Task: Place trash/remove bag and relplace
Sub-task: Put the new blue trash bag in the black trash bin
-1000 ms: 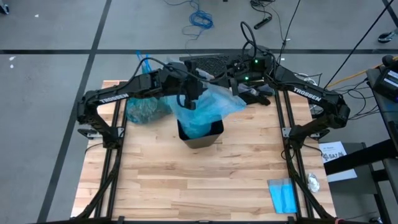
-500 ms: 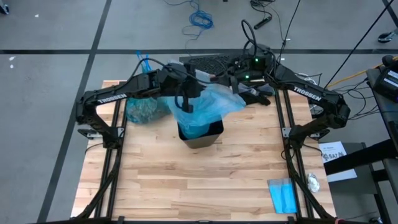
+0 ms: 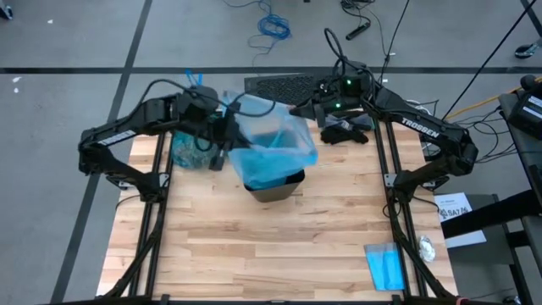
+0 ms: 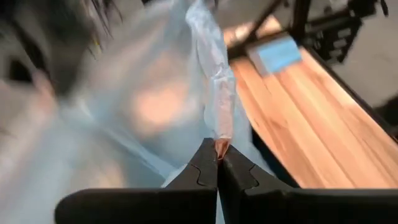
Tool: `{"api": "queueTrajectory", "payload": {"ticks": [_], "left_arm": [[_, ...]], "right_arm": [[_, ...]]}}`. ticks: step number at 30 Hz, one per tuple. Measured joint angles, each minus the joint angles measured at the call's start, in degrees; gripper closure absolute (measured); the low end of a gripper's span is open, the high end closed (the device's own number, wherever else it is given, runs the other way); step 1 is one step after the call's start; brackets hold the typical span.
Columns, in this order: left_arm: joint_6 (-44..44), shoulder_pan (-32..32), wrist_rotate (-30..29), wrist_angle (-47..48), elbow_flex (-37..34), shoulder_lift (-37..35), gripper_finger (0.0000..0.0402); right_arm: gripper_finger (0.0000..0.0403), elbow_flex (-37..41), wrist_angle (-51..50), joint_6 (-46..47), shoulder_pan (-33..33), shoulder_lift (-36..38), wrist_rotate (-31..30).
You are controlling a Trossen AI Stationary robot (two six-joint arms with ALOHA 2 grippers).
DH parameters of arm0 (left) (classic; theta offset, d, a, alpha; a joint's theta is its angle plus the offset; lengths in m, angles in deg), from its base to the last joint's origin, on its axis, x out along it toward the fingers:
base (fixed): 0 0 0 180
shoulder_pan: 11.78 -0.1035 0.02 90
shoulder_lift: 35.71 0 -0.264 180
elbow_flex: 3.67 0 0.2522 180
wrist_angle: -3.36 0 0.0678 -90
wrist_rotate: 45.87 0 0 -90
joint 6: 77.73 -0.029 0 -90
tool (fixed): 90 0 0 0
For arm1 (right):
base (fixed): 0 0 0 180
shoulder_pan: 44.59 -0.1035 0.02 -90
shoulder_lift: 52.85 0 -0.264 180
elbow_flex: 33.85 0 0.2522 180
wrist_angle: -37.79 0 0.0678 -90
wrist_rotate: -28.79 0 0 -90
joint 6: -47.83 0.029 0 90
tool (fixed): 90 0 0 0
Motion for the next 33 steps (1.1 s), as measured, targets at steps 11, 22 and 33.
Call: {"api": "queueTrajectory", "payload": {"ticks": [11,22,33], "left_arm": [[6.0,1.0,-3.0,-26.3,-17.6,-7.7,0.0401],[14.9,1.5,7.5,-46.7,-27.9,-3.0,0.0401],[16.1,2.7,8.0,-29.1,-28.0,-12.1,0.0401]], "right_arm": [[0.0403,0.0,-5.7,0.3,-3.3,7.7,-8.1],[0.0403,0.5,-10.7,0.7,-14.9,8.8,-18.5],[0.0403,19.3,15.4,13.7,-19.8,8.7,-20.6]]}}
